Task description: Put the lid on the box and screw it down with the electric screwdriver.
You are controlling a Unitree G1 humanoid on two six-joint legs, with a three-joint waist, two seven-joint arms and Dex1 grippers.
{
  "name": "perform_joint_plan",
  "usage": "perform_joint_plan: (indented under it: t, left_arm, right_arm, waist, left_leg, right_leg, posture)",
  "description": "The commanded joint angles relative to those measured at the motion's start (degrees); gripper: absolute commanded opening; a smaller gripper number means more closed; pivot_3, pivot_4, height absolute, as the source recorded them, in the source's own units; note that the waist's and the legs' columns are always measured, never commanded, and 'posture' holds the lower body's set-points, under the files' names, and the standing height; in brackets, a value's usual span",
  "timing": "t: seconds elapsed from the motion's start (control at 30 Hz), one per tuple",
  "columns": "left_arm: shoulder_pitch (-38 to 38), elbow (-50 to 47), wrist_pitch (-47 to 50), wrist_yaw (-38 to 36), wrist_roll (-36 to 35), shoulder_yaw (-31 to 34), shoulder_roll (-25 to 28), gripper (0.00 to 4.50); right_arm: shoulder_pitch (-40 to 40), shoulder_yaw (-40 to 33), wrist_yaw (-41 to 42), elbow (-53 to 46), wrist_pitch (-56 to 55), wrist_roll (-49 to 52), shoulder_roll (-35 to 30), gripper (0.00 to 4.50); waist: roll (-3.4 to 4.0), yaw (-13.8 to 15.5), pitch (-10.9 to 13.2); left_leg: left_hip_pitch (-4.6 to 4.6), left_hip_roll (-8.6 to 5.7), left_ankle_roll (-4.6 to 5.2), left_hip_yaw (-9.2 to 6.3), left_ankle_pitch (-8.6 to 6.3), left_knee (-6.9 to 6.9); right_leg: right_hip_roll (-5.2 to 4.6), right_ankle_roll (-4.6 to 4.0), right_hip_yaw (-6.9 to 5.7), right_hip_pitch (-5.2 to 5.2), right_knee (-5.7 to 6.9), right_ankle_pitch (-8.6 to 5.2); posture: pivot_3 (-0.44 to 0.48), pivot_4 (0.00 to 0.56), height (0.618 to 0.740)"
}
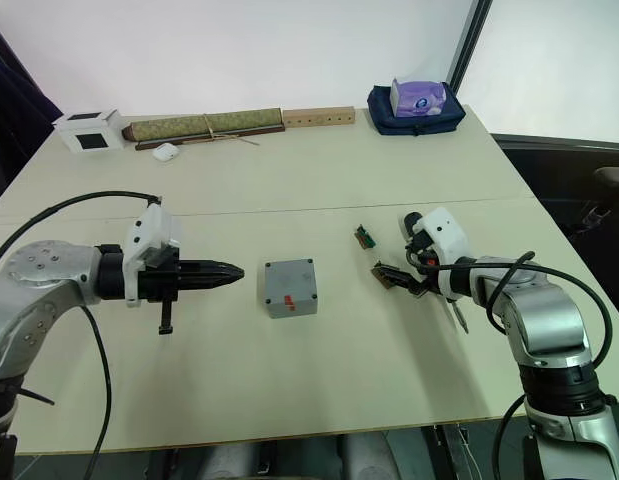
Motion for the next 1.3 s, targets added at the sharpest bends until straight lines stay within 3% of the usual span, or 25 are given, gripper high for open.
perform_joint_plan:
  t: [0.03, 0.5, 0.53, 0.57, 0.67, 0.77, 0.9, 1.3]
  left_arm:
    - [-0.8, -0.6, -1.8, 0.4, 0.1, -0.3, 0.2, 0.0]
    - [0.9, -0.3, -4.0, 0.6, 0.4, -0.4, 2.0, 0.0]
    - [0.9, -0.3, -4.1, 0.8, 0.4, -0.6, 1.9, 0.0]
    - [1.0, -0.4, -4.1, 0.9, 0.5, -0.7, 1.9, 0.0]
    - [1.1, -0.3, -4.2, 0.9, 0.4, -0.6, 2.1, 0.0]
    - [1.4, -0.7, -4.2, 1.3, 0.4, -0.9, 2.1, 0.0]
    - [1.5, -0.9, -4.0, 1.8, 0.4, -0.8, 2.3, 0.0]
    - [0.7, 0.0, -4.2, 1.9, 0.1, -0.8, 3.3, 0.0]
  right_arm:
    - [0.3, 0.6, -0.5, 0.4, -2.7, -0.1, -0.7, 4.19]
    - [0.6, 3.6, -1.6, 1.1, -5.8, -0.2, -1.1, 4.19]
    - [0.6, 3.6, -1.6, 1.1, -5.8, -0.1, -1.1, 3.72]
    - [0.7, 3.7, -1.6, 1.1, -5.7, -0.1, -1.2, 3.59]
    - [0.7, 3.8, -1.8, 1.0, -5.5, 0.0, -1.1, 2.61]
    - [0.8, 3.9, -1.5, 0.8, -5.2, 0.2, -1.5, 1.34]
    - [1.1, 4.4, -1.4, 0.5, -4.5, 0.2, -1.6, 0.01]
    - [-1.6, 1.9, -3.9, -4.8, 2.1, 4.3, -0.3, 0.01]
  waist:
    - [0.0, 0.0, 0.0]
    - [0.02, 0.0, 0.0]
    - [0.02, 0.0, 0.0]
    - [0.02, 0.0, 0.0]
    - [0.02, 0.0, 0.0]
    - [0.02, 0.0, 0.0]
    - [0.02, 0.0, 0.0]
    - [0.04, -0.1, 0.0]
  left_leg:
    - [0.0, 0.0, 0.0, 0.0, 0.0, 0.0]
    - [0.0, 0.0, 0.0, 0.0, 0.0, 0.0]
    - [0.0, 0.0, 0.0, 0.0, 0.0, 0.0]
    - [0.0, 0.0, 0.0, 0.0, 0.0, 0.0]
    - [0.0, 0.0, 0.0, 0.0, 0.0, 0.0]
    - [0.0, 0.0, 0.0, 0.0, 0.0, 0.0]
    - [0.0, 0.0, 0.0, 0.0, 0.0, 0.0]
    - [0.0, 0.0, 0.0, 0.0, 0.0, 0.0]
  right_leg:
    - [0.0, 0.0, 0.0, 0.0, 0.0, 0.0]
    - [0.01, 0.0, 0.0, 0.0, 0.0, 0.0]
    - [0.01, 0.0, 0.0, 0.0, 0.0, 0.0]
    - [0.01, 0.0, 0.0, 0.0, 0.0, 0.0]
    - [0.01, 0.0, 0.0, 0.0, 0.0, 0.0]
    - [0.01, 0.0, 0.0, 0.0, 0.0, 0.0]
    - [0.01, 0.0, 0.0, 0.0, 0.0, 0.0]
    - [0.01, 0.0, 0.0, -0.01, 0.0, 0.0]
  posture:
    - [0.0, 0.15, 0.74]
    - [0.0, 0.15, 0.74]
    - [0.0, 0.15, 0.74]
    - [0.0, 0.15, 0.74]
    - [0.0, 0.15, 0.74]
    - [0.0, 0.15, 0.74]
    - [0.0, 0.15, 0.74]
    - [0.0, 0.15, 0.74]
